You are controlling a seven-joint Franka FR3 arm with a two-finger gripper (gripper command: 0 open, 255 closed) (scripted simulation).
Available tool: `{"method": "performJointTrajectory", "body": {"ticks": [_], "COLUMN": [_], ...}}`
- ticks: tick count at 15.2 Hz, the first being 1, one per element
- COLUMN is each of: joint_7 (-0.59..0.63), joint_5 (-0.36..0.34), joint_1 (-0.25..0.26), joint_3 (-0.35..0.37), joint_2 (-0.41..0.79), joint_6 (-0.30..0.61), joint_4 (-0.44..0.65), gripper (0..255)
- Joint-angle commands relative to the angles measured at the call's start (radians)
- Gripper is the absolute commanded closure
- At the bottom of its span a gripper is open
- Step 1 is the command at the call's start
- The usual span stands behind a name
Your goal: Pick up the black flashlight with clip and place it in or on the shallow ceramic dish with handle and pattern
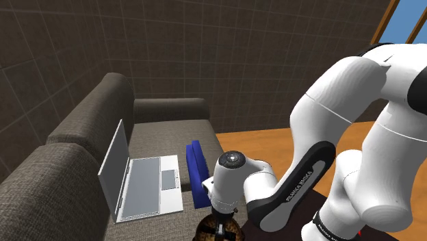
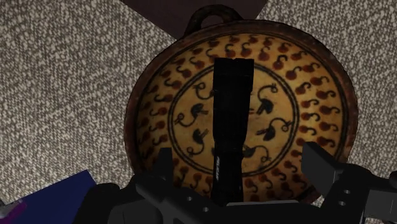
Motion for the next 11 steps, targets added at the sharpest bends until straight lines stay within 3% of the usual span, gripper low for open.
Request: {"method": "performJointTrajectory", "body": {"ticks": [1, 3, 11], "joint_7": [-0.037, -0.066, -0.065], "joint_5": [0.049, 0.088, 0.088], "joint_1": [-0.001, 0.007, 0.009], "joint_3": [0.007, 0.005, 0.003], "joint_2": [-0.067, -0.140, -0.140], "joint_6": [-0.067, -0.144, -0.144], "joint_4": [0.003, 0.009, 0.009], "gripper": [0, 0, 0]}}
